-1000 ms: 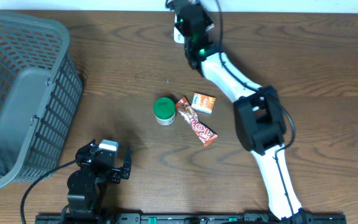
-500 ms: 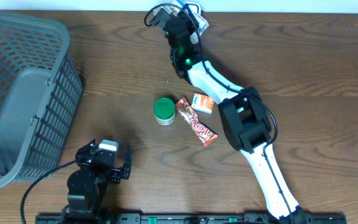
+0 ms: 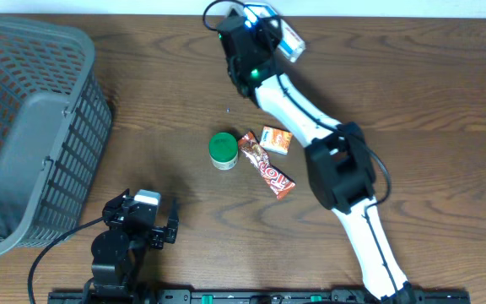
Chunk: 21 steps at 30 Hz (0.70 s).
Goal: Scan the item barcode
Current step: 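Lift the Panadol box and carry it to the white scanner, then carry the Panadol box to the right edge and release it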
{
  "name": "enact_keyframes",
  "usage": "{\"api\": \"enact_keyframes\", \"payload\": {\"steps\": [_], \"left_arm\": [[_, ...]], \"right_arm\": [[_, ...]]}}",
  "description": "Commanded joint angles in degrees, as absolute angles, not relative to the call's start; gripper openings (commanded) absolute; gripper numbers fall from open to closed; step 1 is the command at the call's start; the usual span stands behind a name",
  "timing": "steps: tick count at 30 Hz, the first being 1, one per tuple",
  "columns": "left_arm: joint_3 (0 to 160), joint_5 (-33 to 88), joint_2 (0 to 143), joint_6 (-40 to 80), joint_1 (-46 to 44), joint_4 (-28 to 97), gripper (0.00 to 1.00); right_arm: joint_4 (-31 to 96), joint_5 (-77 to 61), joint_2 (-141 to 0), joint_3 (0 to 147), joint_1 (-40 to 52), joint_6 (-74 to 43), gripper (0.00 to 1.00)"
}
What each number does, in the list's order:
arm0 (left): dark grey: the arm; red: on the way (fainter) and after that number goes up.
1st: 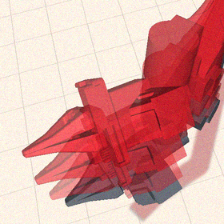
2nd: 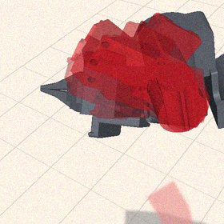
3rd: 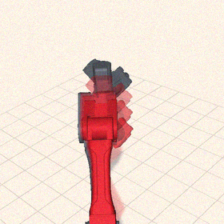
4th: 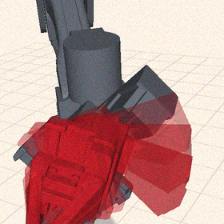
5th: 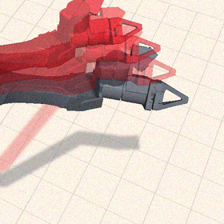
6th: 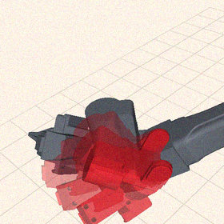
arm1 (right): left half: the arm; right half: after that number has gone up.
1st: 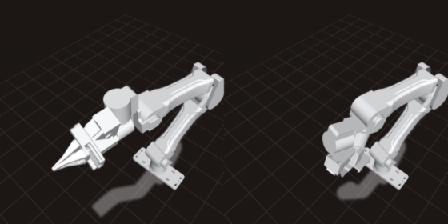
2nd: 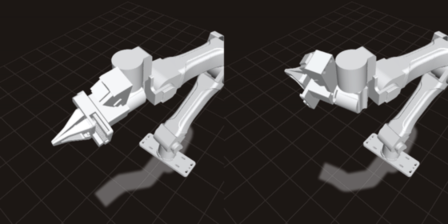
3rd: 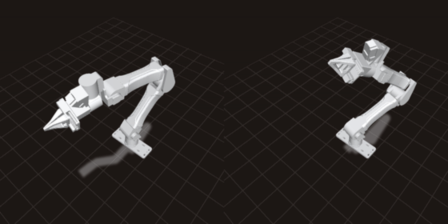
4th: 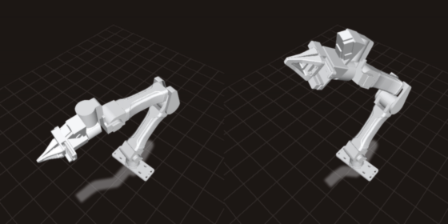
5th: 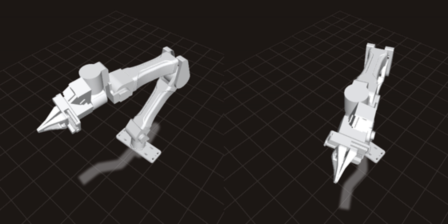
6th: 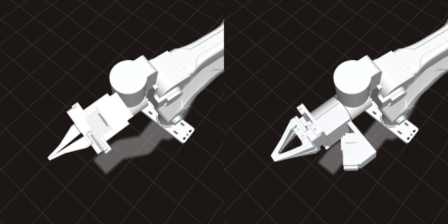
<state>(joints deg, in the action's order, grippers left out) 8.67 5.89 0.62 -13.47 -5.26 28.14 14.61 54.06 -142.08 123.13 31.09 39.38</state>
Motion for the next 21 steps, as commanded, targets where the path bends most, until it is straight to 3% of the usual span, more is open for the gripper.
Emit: {"api": "enact_keyframes", "payload": {"steps": [1, 5, 9, 13, 21], "left_arm": [[8.0, 6.4, 0.2, -13.0, -5.1, 29.1, 0.98], [8.0, 6.4, 0.2, -13.0, -5.1, 29.1, 0.98], [8.0, 6.4, 0.2, -13.0, -5.1, 29.1, 0.98], [8.0, 6.5, 0.2, -13.0, -5.1, 29.1, 0.98], [8.0, 6.4, 0.2, -13.0, -5.1, 29.1, 0.98]], "right_arm": [[24.8, 58.3, -132.9, 124.2, 26.9, 25.9, 0.29], [43.6, 54.4, -129.1, 124.2, 21.5, 12.7, 0.28], [63.3, 37.8, -128.4, 123.8, 9.4, 3.2, 0.31], [66.7, 31.7, -128.6, 121.9, 0.1, -1.7, 0.22], [65.5, 18.3, -128.6, 121.0, -17.5, -1.9, 0.31]]}}
